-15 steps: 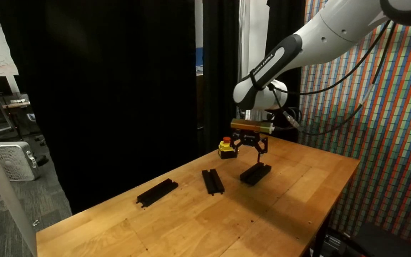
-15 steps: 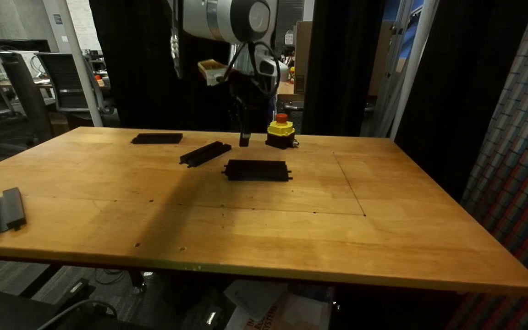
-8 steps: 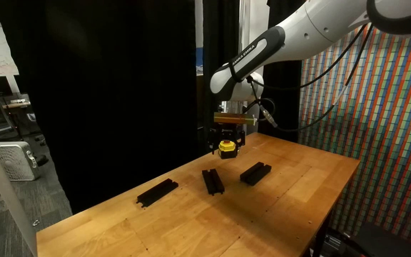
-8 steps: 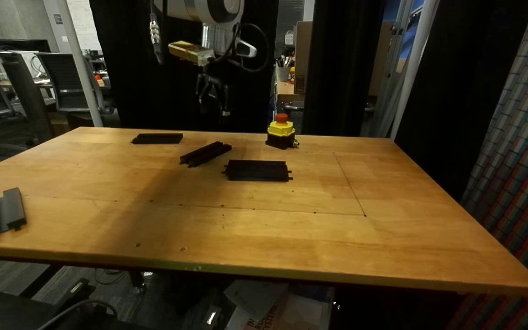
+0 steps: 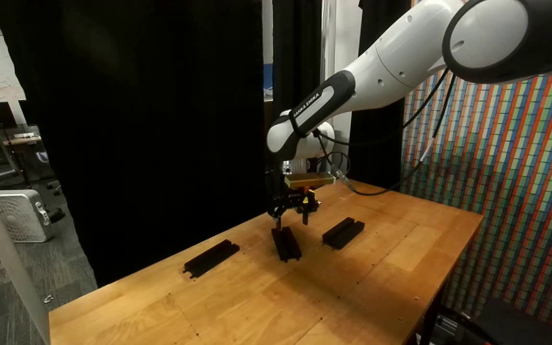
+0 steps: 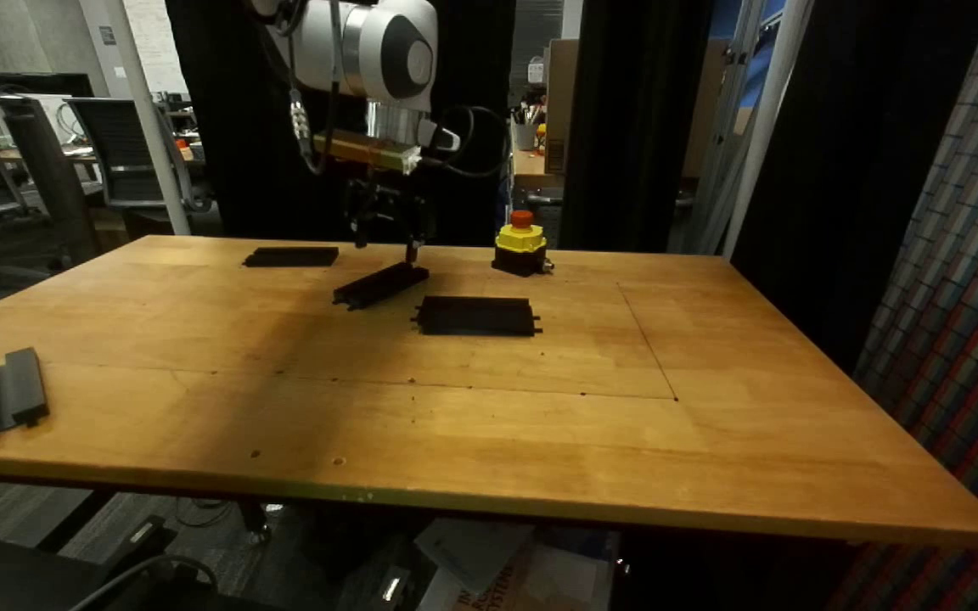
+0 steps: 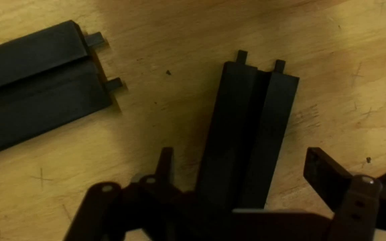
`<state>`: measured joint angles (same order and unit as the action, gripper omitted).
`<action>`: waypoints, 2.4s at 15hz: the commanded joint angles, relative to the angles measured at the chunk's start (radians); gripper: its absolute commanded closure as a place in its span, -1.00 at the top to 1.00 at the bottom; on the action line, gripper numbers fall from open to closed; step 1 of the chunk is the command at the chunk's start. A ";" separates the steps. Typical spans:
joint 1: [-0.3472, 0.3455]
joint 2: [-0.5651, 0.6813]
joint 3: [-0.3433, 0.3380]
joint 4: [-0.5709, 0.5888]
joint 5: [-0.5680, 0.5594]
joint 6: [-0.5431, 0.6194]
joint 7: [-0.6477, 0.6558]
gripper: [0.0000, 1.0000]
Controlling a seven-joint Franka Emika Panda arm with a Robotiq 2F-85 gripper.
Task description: Stack the black pieces together
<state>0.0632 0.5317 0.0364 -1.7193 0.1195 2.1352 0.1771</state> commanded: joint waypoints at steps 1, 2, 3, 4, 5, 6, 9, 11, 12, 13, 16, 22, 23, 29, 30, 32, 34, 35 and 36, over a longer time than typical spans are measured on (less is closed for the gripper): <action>0.041 0.066 -0.013 0.073 -0.079 0.001 -0.003 1.00; 0.049 0.076 -0.014 0.078 -0.095 0.009 0.002 1.00; 0.058 0.087 -0.015 0.080 -0.106 0.039 0.013 1.00; 0.065 0.091 -0.015 0.078 -0.114 0.061 0.018 1.00; 0.070 0.096 -0.013 0.078 -0.113 0.083 0.020 1.00; 0.076 0.099 -0.013 0.073 -0.113 0.107 0.026 1.00; 0.083 0.106 -0.012 0.062 -0.104 0.163 0.032 1.00; 0.084 0.108 -0.016 0.052 -0.100 0.195 0.044 1.00; 0.089 0.109 -0.021 0.047 -0.103 0.209 0.061 1.00; 0.091 0.108 -0.026 0.041 -0.104 0.219 0.075 1.00; 0.103 0.095 -0.049 0.020 -0.116 0.231 0.124 1.00; 0.107 0.095 -0.068 0.007 -0.113 0.235 0.167 1.00; 0.104 0.097 -0.067 0.004 -0.109 0.239 0.166 1.00; 0.098 0.102 -0.062 -0.028 -0.096 0.287 0.170 1.00; 0.096 0.100 -0.060 -0.034 -0.094 0.296 0.167 0.50; 0.093 0.098 -0.059 -0.043 -0.090 0.308 0.163 0.31; 0.089 0.092 -0.057 -0.045 -0.086 0.307 0.160 0.01; 0.085 0.088 -0.055 -0.047 -0.084 0.308 0.154 -0.08; 0.082 0.084 -0.050 -0.045 -0.085 0.301 0.138 -0.09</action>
<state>0.1550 0.6264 -0.0264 -1.7458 0.0234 2.4059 0.3337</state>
